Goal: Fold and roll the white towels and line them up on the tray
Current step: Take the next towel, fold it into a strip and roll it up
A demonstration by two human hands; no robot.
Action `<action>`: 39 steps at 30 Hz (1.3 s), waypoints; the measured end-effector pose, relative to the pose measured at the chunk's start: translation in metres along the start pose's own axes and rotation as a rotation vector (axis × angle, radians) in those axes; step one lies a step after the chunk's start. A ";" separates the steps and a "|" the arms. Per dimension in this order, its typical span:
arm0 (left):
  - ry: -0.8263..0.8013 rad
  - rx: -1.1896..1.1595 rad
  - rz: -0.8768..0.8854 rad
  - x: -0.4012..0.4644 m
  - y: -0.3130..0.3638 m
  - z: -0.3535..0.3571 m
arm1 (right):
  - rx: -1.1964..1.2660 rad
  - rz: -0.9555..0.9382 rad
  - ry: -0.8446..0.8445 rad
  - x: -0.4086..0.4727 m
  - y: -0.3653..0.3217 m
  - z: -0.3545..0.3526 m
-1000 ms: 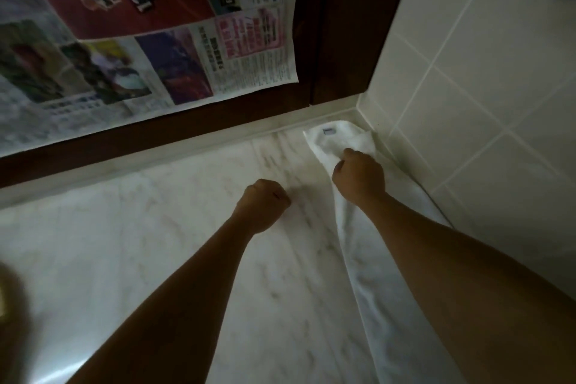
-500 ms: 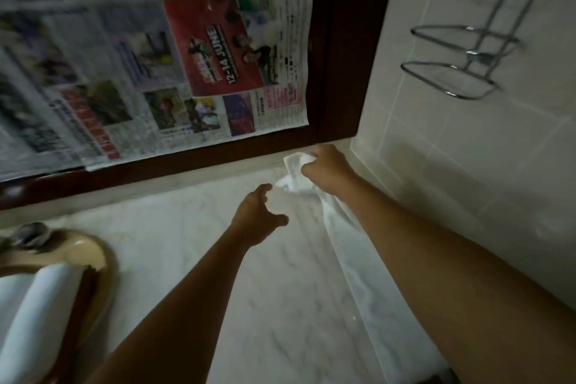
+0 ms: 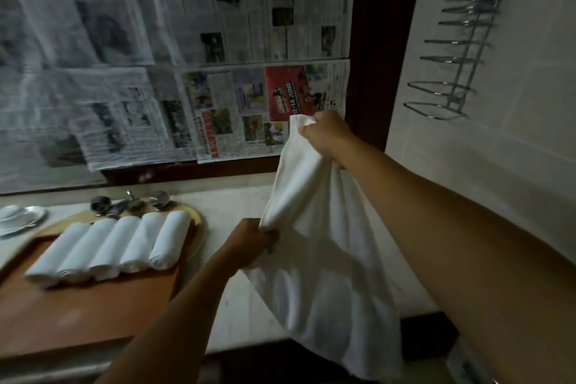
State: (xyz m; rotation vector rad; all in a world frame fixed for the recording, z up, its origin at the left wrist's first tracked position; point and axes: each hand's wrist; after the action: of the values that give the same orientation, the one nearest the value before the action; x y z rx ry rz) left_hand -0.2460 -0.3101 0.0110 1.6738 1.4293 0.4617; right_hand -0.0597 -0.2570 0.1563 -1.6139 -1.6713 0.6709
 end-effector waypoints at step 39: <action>-0.067 -0.185 0.005 -0.084 -0.069 -0.074 | -0.038 0.339 -0.265 -0.122 0.140 0.009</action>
State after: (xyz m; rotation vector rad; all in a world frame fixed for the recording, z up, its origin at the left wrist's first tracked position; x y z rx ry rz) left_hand -0.3662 -0.3631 0.0185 1.5307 1.2940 0.5195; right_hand 0.0171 -0.3652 0.0252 -1.9257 -1.6110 1.0671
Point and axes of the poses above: each hand's wrist, its own x-axis towards the middle knuckle, its own z-axis out of the palm, y = z × x, and after that the axes turned 12 degrees about -y, right-handed
